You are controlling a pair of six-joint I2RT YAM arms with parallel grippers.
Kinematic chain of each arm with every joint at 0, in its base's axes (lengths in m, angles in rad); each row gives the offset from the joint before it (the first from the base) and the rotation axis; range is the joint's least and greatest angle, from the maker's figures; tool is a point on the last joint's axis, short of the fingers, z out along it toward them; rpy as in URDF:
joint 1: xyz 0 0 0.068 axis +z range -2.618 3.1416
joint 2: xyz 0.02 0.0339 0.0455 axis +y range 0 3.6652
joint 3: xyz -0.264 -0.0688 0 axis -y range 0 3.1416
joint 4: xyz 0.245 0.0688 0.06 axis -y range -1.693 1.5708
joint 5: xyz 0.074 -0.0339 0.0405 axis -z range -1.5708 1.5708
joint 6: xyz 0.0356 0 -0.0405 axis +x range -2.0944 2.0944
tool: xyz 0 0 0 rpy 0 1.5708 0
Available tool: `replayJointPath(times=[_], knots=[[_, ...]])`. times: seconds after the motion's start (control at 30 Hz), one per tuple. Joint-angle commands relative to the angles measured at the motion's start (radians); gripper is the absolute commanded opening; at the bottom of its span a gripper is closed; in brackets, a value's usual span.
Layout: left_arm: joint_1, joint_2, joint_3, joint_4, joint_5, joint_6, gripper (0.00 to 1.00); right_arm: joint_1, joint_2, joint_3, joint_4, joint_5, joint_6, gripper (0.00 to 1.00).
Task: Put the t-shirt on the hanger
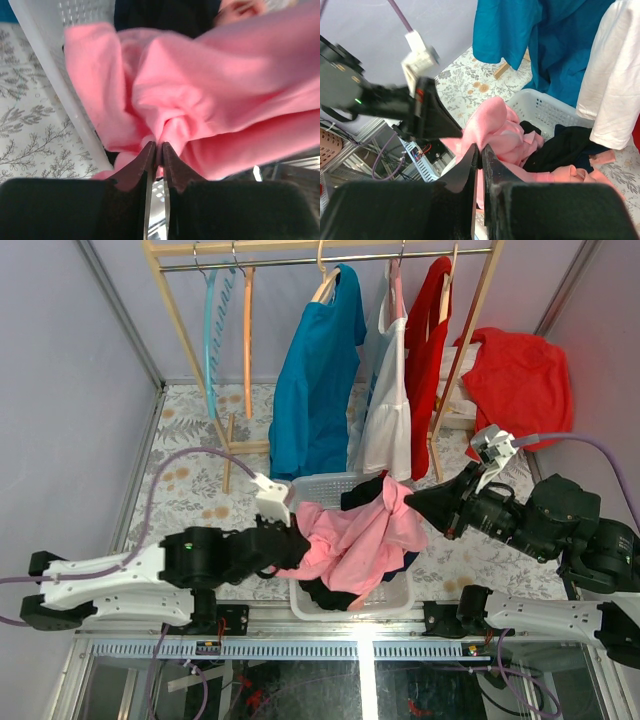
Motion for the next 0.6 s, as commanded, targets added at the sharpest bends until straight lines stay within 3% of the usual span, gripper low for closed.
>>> replayJointPath(times=[0.0, 0.4, 0.47, 0.57], knots=[[0.004, -0.064, 0.156, -0.077, -0.095, 0.013, 0.09, 0.009, -0.022, -0.016, 0.068, 0.027, 0.012, 0.0], [0.003, 0.031, 0.614, -0.175, -0.228, 0.204, 0.06, 0.008, -0.042, 0.009, 0.027, 0.086, 0.01, 0.0], [0.003, 0.049, 0.623, -0.211, -0.212, 0.196, 0.13, 0.01, -0.045, 0.02, 0.017, 0.089, 0.009, 0.0], [0.003, 0.024, 0.519, -0.222, -0.161, 0.151, 0.36, 0.008, -0.061, 0.019, 0.006, 0.103, 0.008, 0.0]])
